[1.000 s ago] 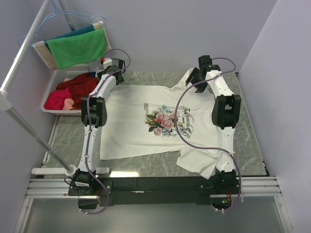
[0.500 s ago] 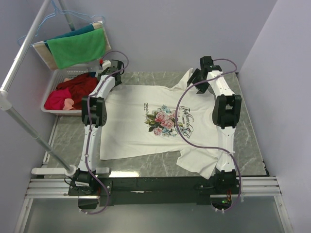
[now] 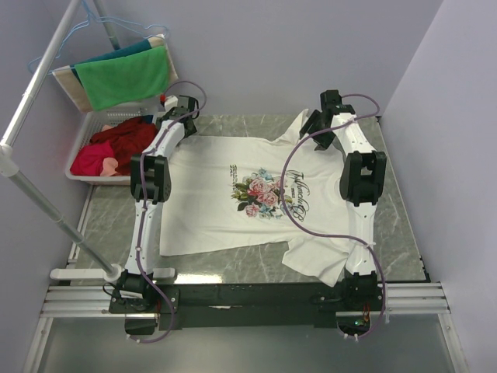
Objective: Fold and stack the t-shirts
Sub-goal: Fold the tshirt
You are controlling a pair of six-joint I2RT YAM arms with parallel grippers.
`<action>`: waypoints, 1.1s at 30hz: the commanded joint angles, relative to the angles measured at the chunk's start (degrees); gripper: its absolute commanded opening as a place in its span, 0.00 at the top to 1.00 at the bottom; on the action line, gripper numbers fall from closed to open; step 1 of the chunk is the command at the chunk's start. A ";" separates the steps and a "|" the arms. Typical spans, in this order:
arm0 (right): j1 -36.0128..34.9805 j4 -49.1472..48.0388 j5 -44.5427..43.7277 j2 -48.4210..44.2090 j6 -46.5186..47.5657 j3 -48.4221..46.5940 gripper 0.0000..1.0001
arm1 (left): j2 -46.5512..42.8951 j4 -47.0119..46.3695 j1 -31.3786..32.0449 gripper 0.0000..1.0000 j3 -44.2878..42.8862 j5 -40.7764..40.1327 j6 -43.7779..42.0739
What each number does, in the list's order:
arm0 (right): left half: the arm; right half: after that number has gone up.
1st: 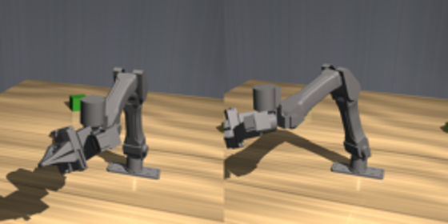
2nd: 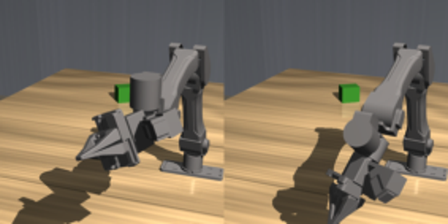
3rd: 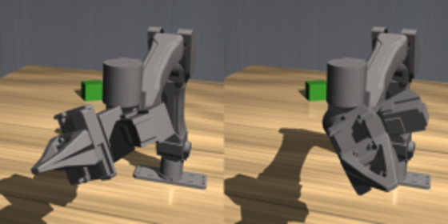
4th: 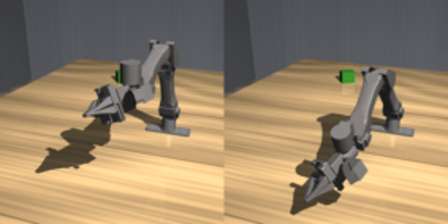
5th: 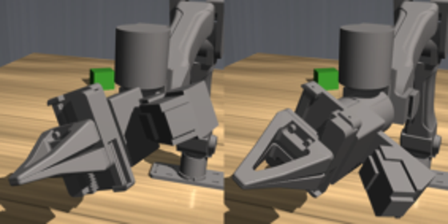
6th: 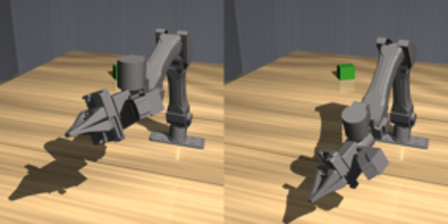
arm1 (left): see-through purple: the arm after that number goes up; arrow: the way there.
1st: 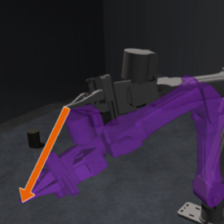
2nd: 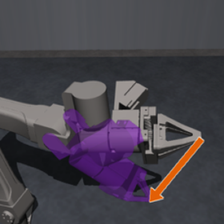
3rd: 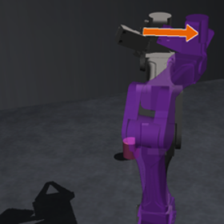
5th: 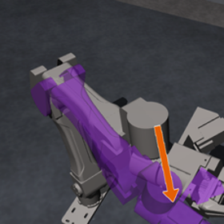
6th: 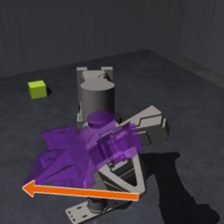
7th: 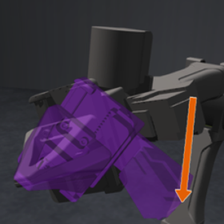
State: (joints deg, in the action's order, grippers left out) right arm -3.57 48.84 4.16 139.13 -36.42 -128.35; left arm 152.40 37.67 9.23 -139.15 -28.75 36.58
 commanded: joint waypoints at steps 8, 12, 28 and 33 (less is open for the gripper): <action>0.58 -0.41 0.23 -0.70 -0.31 -1.37 0.25 | -1.40 -1.19 -0.27 0.26 -1.03 -2.53 -0.46; 0.50 0.20 -0.21 -0.96 -0.05 -1.46 0.25 | -1.40 -3.30 -0.36 0.28 -0.60 -4.73 -0.63; 0.59 1.35 -1.61 -1.67 0.13 -1.11 0.25 | 0.27 -5.33 -0.27 0.46 -1.12 -3.06 -0.19; 0.76 1.26 -1.53 -1.58 -0.14 -1.28 0.25 | 0.88 -4.62 -0.27 0.54 -1.12 -2.71 -0.10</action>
State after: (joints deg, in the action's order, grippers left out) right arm -3.46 49.32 3.64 139.13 -36.38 -128.35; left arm 152.77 33.67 8.97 -138.93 -32.05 36.47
